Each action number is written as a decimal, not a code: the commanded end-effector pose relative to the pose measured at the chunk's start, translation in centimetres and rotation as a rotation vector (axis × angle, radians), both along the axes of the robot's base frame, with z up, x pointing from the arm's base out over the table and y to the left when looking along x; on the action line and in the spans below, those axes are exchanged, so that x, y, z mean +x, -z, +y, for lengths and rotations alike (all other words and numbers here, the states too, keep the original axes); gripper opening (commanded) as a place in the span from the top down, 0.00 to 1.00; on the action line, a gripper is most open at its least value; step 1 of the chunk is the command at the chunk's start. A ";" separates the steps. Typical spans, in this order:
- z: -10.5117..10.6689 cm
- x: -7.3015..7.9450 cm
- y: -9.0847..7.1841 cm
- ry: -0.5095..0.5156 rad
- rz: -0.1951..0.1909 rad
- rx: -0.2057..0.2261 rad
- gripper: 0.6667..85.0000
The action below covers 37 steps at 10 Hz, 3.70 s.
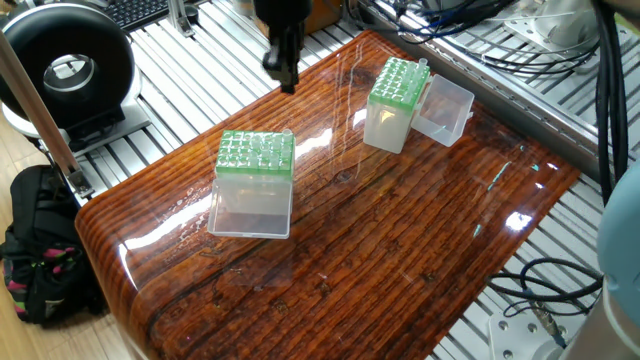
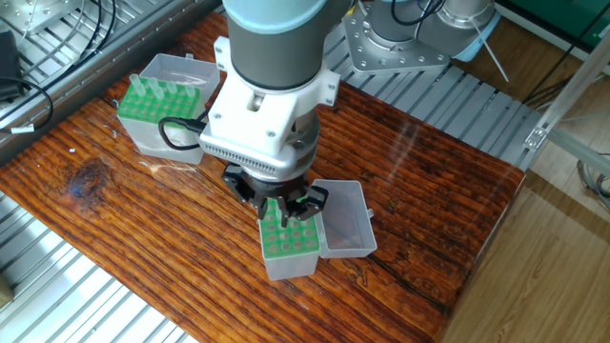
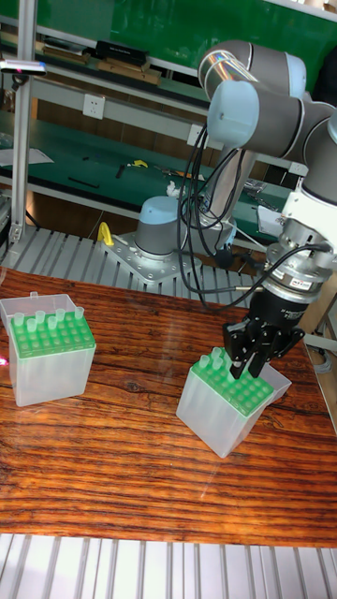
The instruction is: Transfer all large pipette tips from one holder to another
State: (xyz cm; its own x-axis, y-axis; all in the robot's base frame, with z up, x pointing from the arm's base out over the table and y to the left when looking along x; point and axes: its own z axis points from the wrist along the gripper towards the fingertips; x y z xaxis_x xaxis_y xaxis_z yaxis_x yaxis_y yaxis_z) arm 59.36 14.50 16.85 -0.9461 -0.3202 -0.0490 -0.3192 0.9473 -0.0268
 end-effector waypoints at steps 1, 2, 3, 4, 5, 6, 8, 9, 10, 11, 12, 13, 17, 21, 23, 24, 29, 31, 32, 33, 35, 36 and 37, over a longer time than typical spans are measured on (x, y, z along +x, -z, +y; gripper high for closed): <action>0.6 0.1 0.1 0.020 -0.002 0.027 0.58; 0.5 0.0 0.1 0.020 0.000 0.024 0.58; 0.3 0.0 0.1 0.020 0.003 0.016 0.58; 0.3 -0.1 0.1 0.020 0.004 0.016 0.58; 0.3 0.0 0.1 0.020 0.003 0.016 0.58; 0.1 -0.3 0.1 0.011 0.012 0.009 0.58; -0.1 -2.5 0.1 -0.019 0.097 0.001 0.58; 0.3 -3.2 0.1 -0.033 0.124 0.015 0.58; 0.9 -3.0 0.1 -0.040 0.118 0.038 0.58; 1.3 -2.9 0.1 -0.023 0.113 0.053 0.58; 0.6 -2.6 0.1 -0.022 0.101 0.025 0.58; 0.3 -1.7 0.4 -0.023 0.078 0.017 0.58; 0.3 0.3 2.9 0.003 0.037 0.055 0.58; -0.3 -2.1 2.5 0.012 0.049 0.075 0.58; 0.0 -2.7 2.1 0.019 0.057 0.080 0.58; 0.4 -2.7 2.2 0.024 0.054 0.080 0.58; 0.3 -1.8 2.2 0.025 0.041 0.025 0.57; 0.3 -1.6 2.1 0.025 0.038 0.019 0.58; 0.4 -1.4 2.0 0.027 0.038 0.010 0.58; 0.3 -1.2 2.0 0.029 0.038 -0.003 0.59; -0.2 -1.3 2.1 0.029 0.039 -0.018 0.61; -0.2 -1.3 2.2 0.031 0.039 -0.018 0.61; -0.3 -1.4 2.3 0.031 0.039 -0.018 0.62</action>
State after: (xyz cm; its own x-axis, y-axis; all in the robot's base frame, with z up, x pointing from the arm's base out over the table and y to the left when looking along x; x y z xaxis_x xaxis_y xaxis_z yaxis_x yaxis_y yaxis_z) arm 57.98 14.20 14.56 -0.9551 -0.2963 -0.0066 -0.2960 0.9546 -0.0343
